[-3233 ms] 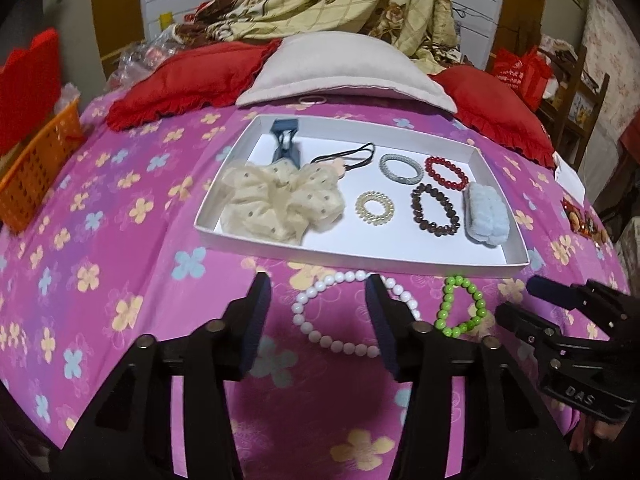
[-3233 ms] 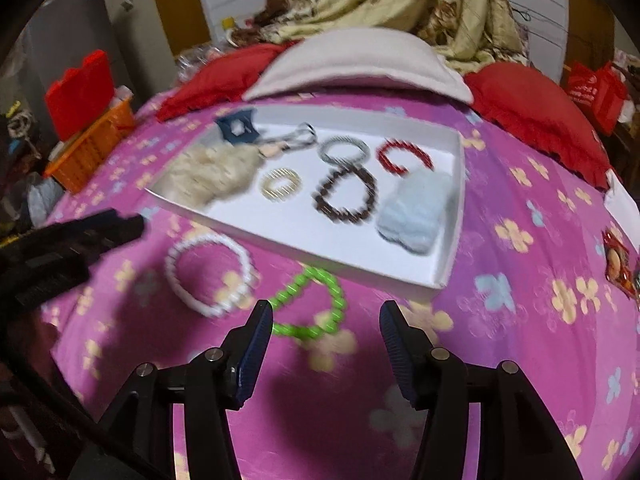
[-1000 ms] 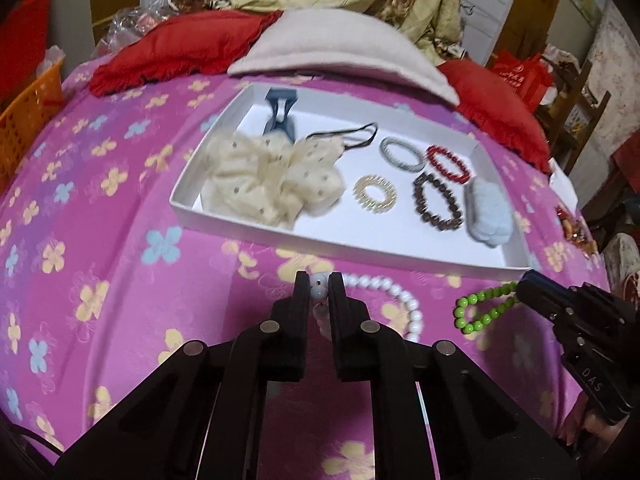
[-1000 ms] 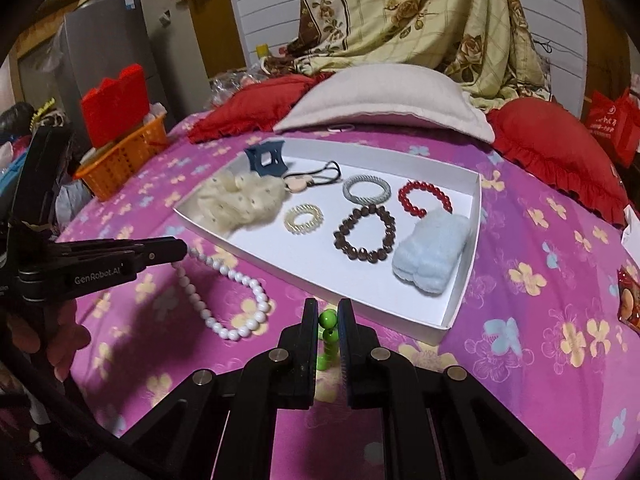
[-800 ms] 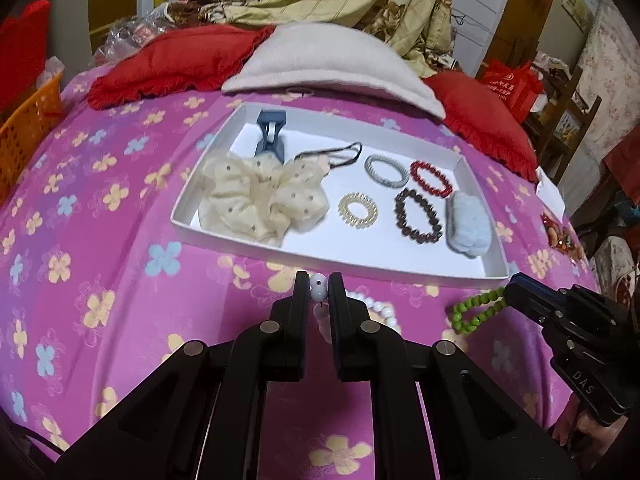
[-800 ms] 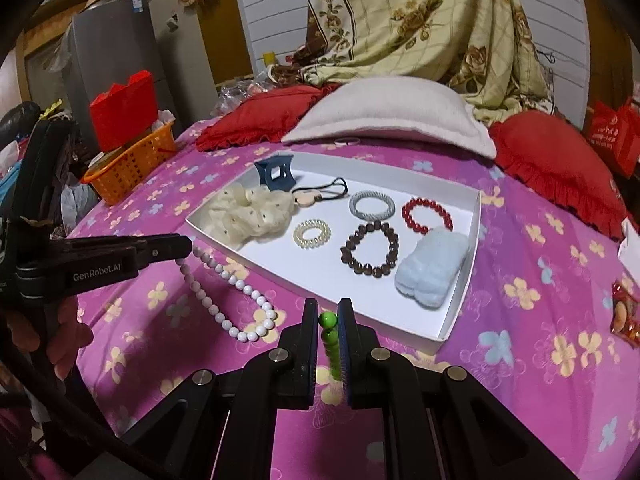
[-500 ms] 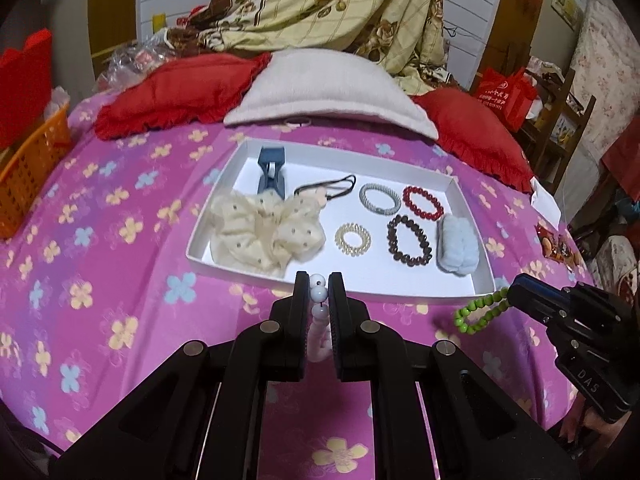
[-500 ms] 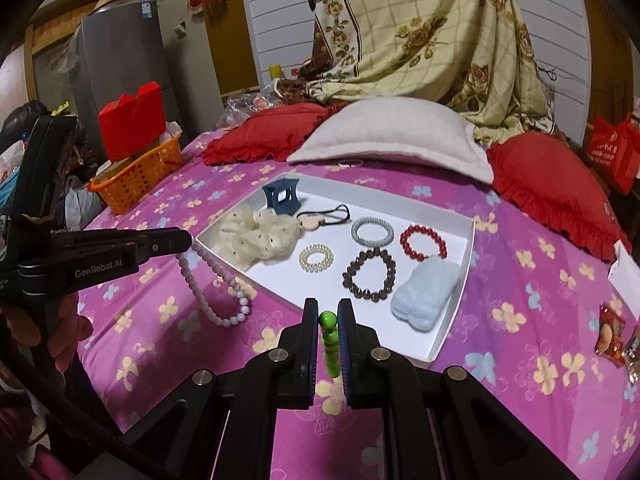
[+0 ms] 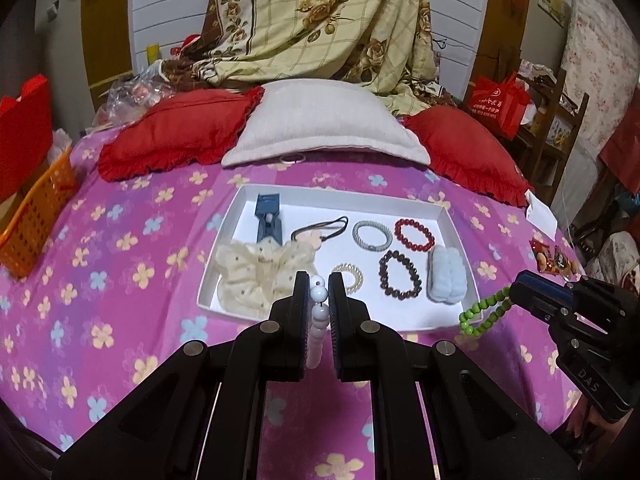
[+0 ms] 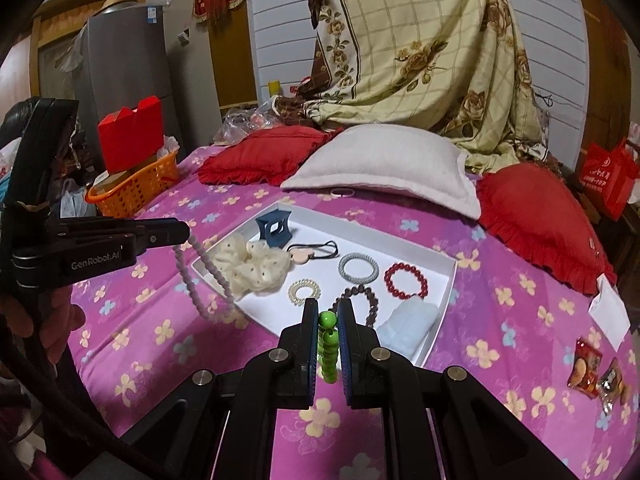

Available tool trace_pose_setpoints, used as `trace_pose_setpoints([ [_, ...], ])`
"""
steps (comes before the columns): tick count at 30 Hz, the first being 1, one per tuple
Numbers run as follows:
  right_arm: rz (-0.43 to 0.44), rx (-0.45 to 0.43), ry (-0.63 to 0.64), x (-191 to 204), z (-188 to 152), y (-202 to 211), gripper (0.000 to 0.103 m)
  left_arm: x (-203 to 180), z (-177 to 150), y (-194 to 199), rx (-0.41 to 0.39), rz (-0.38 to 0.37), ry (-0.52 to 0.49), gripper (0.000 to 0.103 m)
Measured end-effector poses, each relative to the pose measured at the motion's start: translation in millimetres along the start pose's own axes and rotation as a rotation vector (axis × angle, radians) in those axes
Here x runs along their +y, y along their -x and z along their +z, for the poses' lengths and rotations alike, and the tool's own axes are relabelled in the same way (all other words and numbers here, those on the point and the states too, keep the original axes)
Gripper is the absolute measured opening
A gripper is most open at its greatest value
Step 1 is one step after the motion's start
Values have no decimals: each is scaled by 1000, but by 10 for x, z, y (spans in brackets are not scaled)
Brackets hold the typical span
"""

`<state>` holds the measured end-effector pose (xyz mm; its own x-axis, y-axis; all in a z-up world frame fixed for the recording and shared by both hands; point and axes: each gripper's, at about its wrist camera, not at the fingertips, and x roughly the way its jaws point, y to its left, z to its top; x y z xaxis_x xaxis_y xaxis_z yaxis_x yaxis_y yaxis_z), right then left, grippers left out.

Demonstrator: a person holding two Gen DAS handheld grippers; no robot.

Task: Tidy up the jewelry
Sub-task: 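Place the pearl bracelet in the tray with the left tool while the right tool places the green bracelet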

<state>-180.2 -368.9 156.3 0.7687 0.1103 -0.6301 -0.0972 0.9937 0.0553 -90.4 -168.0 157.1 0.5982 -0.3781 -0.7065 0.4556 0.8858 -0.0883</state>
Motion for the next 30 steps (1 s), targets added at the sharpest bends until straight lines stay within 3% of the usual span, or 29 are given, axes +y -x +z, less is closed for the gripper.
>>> trace_pose_setpoints([
  [9,-12,11,-9,-137,73,-91,9,-350,200,-146,3,-20,-53,8],
  [20,-25,43,-53,-420,125,-307,9,-734,277,-594,54,-78,-77,8],
  [24,-20,60,-47,-409,159,-430,9,-607,140,-870,108,-40,-58,8],
  [30,29,77,-53,-321,293,-688,9,-106,-44,-1150,177,24,47,8],
])
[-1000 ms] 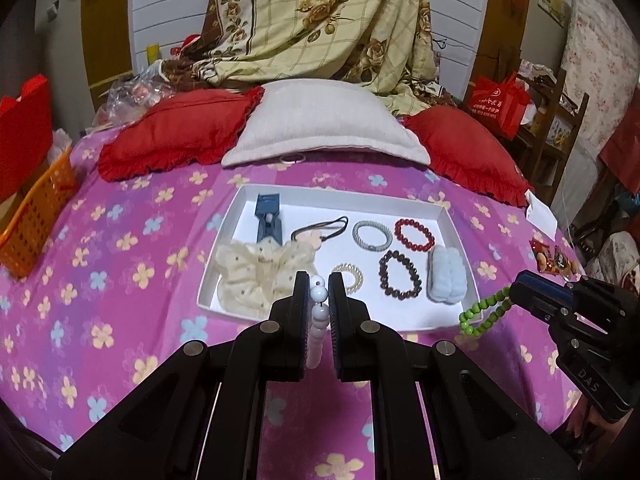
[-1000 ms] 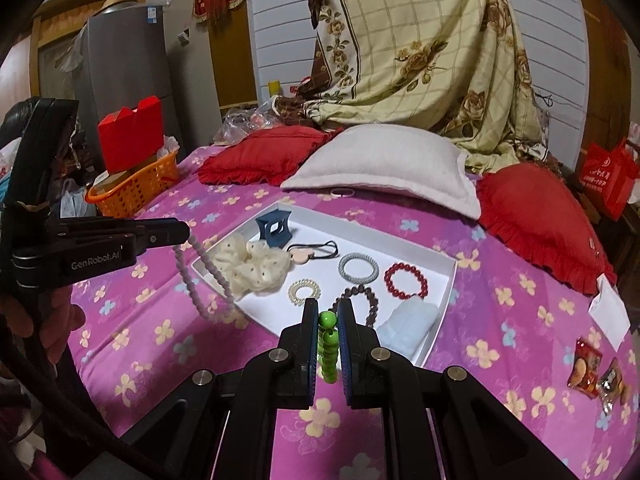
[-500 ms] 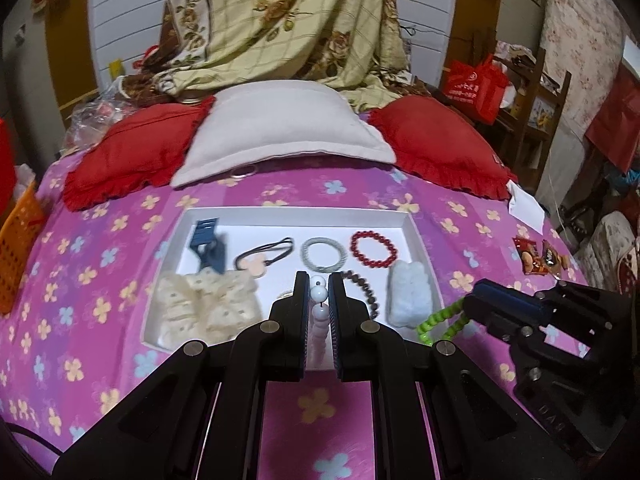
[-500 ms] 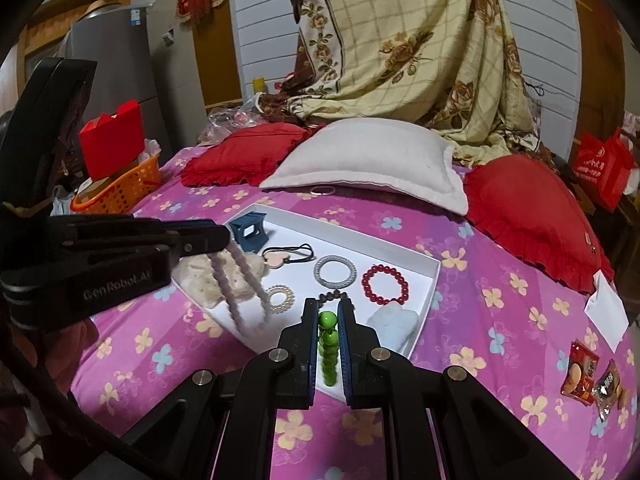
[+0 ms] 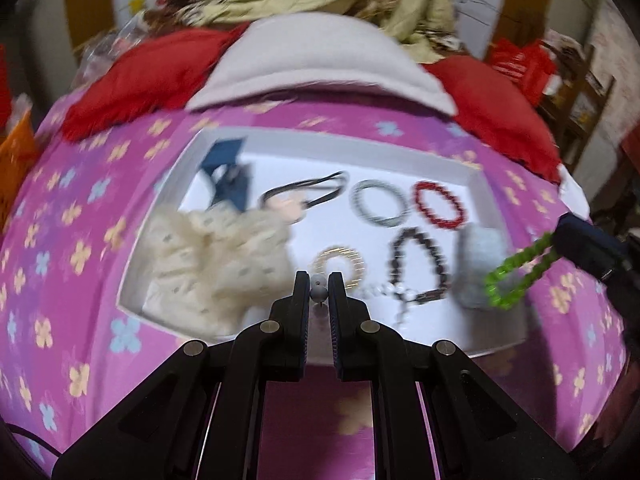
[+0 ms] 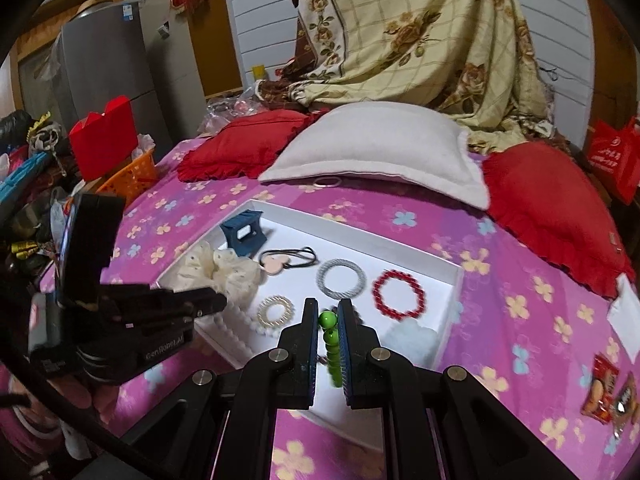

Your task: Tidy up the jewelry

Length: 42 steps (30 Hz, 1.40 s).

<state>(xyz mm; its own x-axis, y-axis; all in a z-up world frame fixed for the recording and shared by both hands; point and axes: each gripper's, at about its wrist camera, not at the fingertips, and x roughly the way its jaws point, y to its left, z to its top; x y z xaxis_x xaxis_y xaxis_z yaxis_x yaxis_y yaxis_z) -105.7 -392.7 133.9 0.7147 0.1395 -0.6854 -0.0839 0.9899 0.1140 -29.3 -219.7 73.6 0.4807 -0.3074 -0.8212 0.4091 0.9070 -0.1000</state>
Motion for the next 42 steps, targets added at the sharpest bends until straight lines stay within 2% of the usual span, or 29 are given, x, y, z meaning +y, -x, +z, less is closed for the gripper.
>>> trace_pose_setpoints([
  [5,70,27,-11,144,137,-304,9,222,-92,-92,21,12,41,8],
  [11,161,72,-53,246,238,-729,9,280,-153,-112,20,-1,57,8],
  [17,93,115,-50,120,286,-1131,9,298,-155,-134,20,-26,70,10],
  [20,35,130,-40,-1,302,-1288,9,299,-147,-137,14,-19,68,25],
  [22,20,144,-40,-69,289,-1381,9,296,-150,-145,12,-27,75,39],
  [24,-3,150,-33,-114,266,-1432,9,295,-146,-159,12,-34,79,45],
  [27,-29,152,-23,-143,208,-1447,9,277,-154,-173,4,-24,68,49],
  [32,-45,154,-80,-228,170,-1399,10,247,-166,-181,-15,9,49,49],
  [33,-48,158,-88,-237,167,-1387,12,245,-171,-177,-16,11,49,49],
  [35,-52,158,-98,-246,157,-1329,26,245,-177,-161,-15,9,52,49],
  [37,-54,138,-104,-235,139,-1230,35,248,-185,-134,-17,11,58,49],
  [42,-52,98,-122,-158,20,-910,39,249,-230,-55,-11,18,69,49],
])
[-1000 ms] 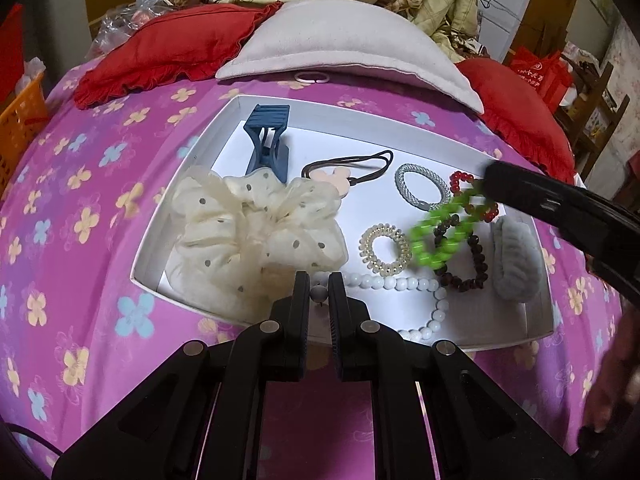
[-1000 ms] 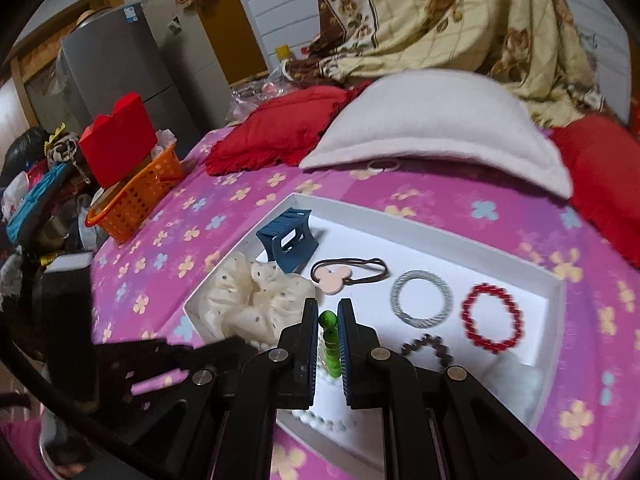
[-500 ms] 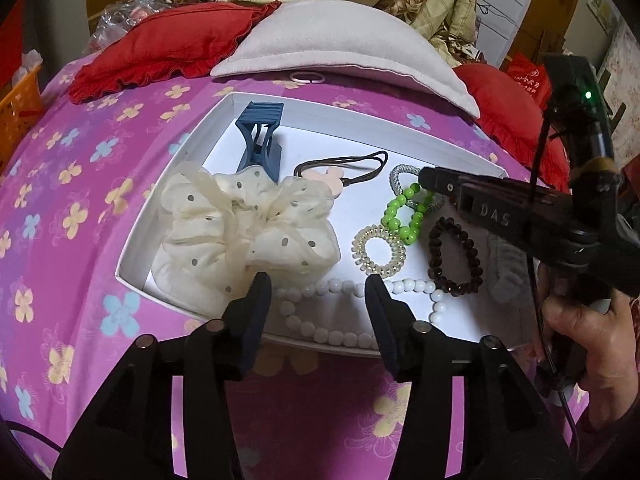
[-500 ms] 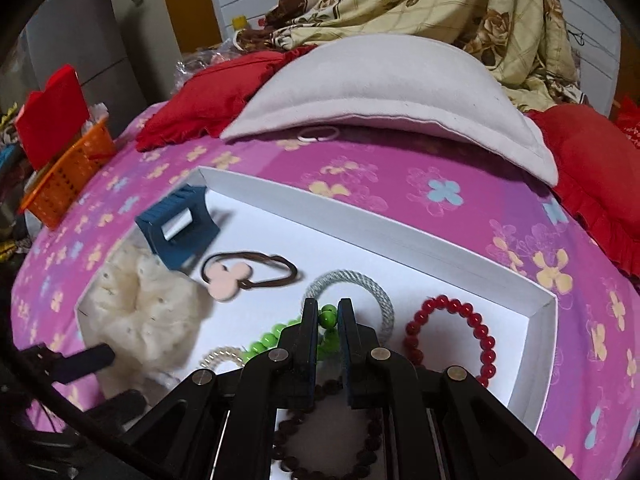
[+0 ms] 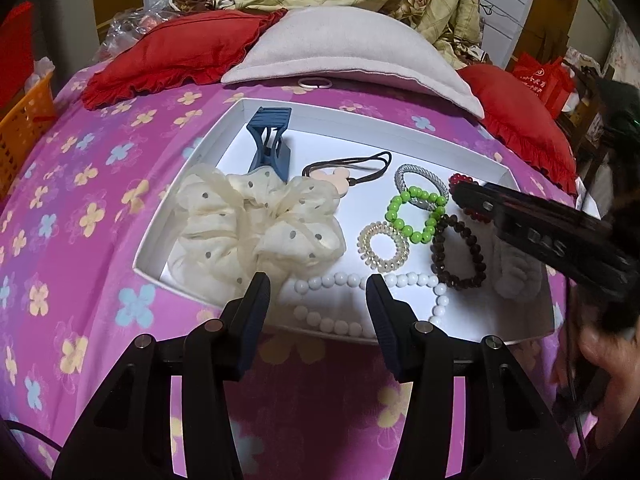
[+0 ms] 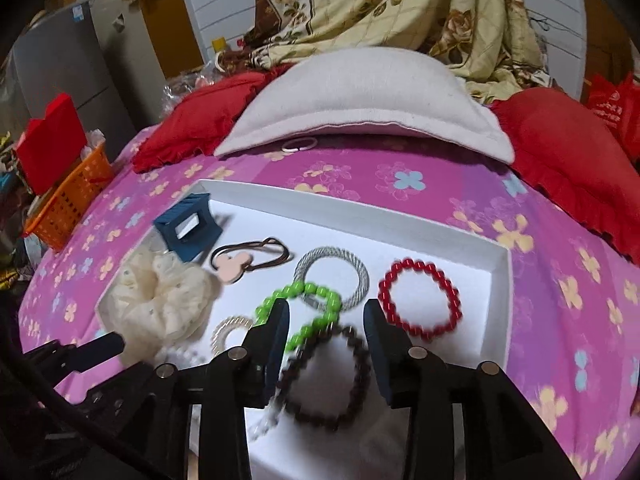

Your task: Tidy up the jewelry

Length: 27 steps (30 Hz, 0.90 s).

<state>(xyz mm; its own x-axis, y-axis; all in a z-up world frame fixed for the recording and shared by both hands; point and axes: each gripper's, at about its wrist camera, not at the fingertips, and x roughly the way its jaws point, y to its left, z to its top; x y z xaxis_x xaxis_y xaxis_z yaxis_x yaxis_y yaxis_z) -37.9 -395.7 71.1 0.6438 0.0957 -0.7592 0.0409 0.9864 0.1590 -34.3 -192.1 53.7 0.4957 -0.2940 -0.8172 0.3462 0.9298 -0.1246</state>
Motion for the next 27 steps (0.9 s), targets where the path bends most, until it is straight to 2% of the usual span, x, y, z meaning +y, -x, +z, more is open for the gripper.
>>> trace_pose_setpoints([
  [2,-5,-15,-12,23,-98,127,44,-13,-27,49,-3,5,2,49],
  [5,-49,-26,3,95,-239,266,45,-55,-75,131,-11,13,-7,50],
  [9,-55,-42,-11,131,-426,440,46,-87,-127,219,-18,18,-13,50],
  [14,-72,-71,-38,174,-606,674,59,-128,-195,359,-45,40,-21,50],
  [27,-122,-116,-71,286,-700,1051,65,-275,-257,689,-137,90,-60,50],
])
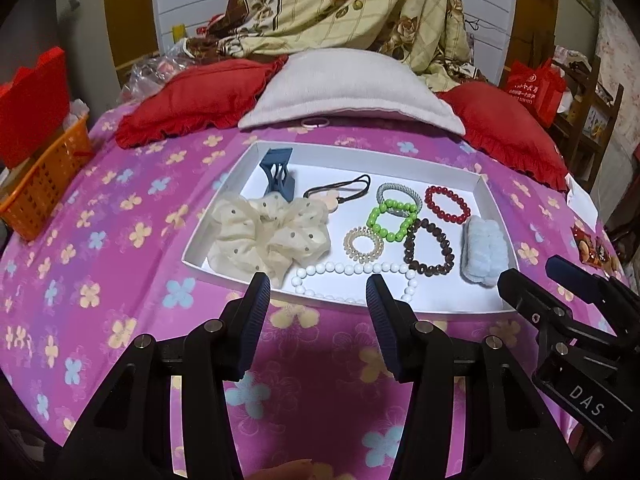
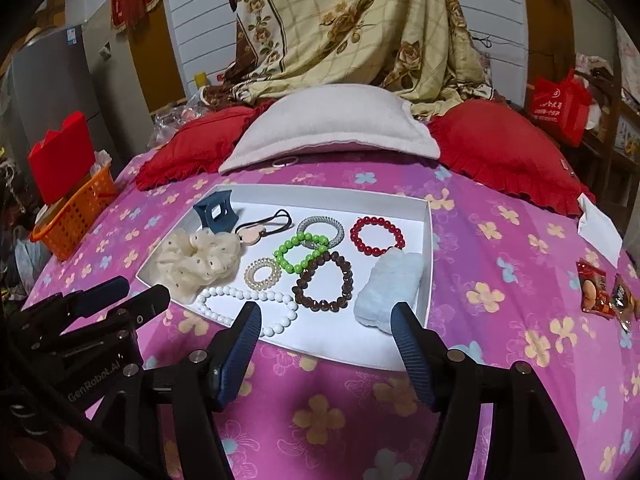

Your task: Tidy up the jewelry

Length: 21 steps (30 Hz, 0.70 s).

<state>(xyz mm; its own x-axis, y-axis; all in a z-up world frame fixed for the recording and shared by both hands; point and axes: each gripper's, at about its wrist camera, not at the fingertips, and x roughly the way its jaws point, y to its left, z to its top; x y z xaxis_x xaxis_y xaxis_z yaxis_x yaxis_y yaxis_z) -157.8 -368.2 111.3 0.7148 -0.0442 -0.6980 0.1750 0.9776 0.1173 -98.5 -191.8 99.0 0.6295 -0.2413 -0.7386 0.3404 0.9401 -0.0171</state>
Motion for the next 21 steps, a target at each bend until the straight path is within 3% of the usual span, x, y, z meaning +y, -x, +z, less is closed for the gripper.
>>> trace_pose_setpoints([
  [21,-60,-44,12,120,82,239,73,27,61,278,-85,27,9,50],
])
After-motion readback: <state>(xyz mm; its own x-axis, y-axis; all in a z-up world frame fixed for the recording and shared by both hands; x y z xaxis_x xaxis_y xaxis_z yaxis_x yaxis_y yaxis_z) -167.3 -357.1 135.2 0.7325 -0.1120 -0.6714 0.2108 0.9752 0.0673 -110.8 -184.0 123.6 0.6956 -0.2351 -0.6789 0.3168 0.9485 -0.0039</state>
